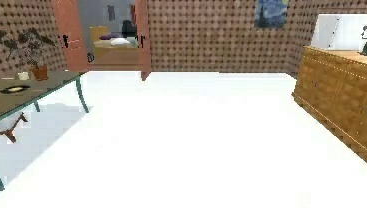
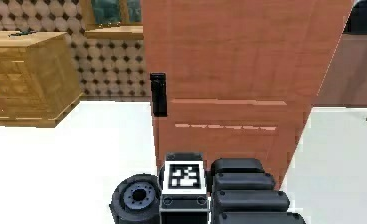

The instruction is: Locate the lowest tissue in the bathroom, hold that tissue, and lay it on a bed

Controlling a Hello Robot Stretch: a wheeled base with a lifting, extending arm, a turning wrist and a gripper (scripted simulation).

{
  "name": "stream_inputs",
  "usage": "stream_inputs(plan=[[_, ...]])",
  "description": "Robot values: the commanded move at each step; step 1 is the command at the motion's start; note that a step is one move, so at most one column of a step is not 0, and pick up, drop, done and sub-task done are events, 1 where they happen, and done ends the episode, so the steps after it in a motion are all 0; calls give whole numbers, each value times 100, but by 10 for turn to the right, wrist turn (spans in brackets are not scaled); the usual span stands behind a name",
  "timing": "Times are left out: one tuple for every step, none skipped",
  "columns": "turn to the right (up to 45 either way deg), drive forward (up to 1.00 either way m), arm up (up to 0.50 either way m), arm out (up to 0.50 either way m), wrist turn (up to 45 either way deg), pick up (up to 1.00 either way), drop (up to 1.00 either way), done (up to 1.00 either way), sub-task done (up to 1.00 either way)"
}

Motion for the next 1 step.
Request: stream_inputs(plan=[[0, 50, 0, 0, 0, 0, 0, 0, 0]])
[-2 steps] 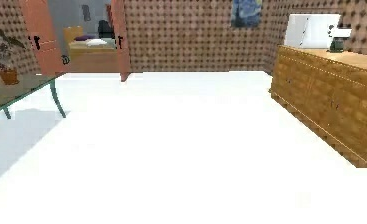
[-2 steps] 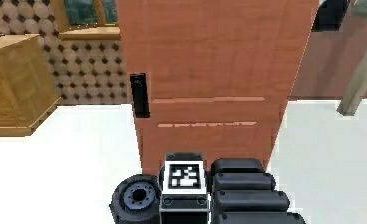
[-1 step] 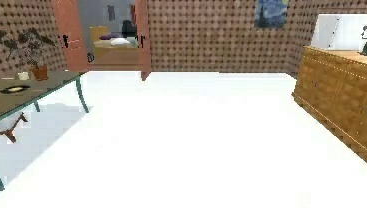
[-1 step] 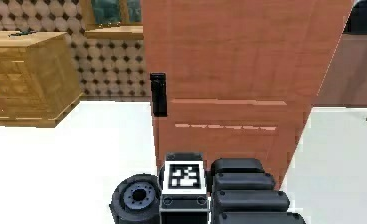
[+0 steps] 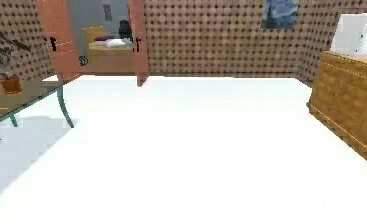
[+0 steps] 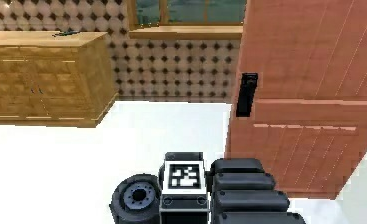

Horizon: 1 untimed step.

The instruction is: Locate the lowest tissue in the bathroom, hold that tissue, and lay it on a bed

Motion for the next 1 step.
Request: stream_inputs(plan=[[-150, 0, 0, 0, 0, 0, 0, 0, 0]])
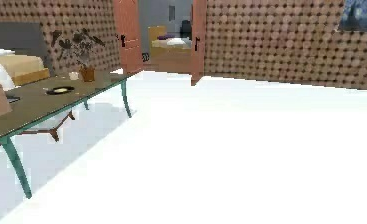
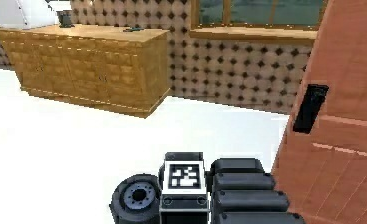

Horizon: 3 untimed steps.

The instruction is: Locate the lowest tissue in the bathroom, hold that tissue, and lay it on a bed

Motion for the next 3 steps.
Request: stream_inputs(plan=[[0, 100, 0, 0, 0, 0, 0, 0, 0], [0, 100, 0, 0, 0, 0, 0, 0, 0], [0, 100, 0, 0, 0, 0, 0, 0, 0]])
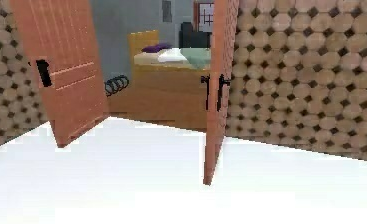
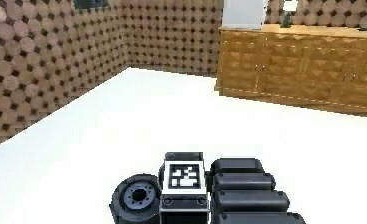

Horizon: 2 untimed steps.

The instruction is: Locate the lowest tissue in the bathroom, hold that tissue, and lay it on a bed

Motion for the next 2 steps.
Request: stream_inputs(plan=[[-450, 0, 0, 0, 0, 0, 0, 0, 0], [-180, 0, 0, 0, 0, 0, 0, 0, 0]])
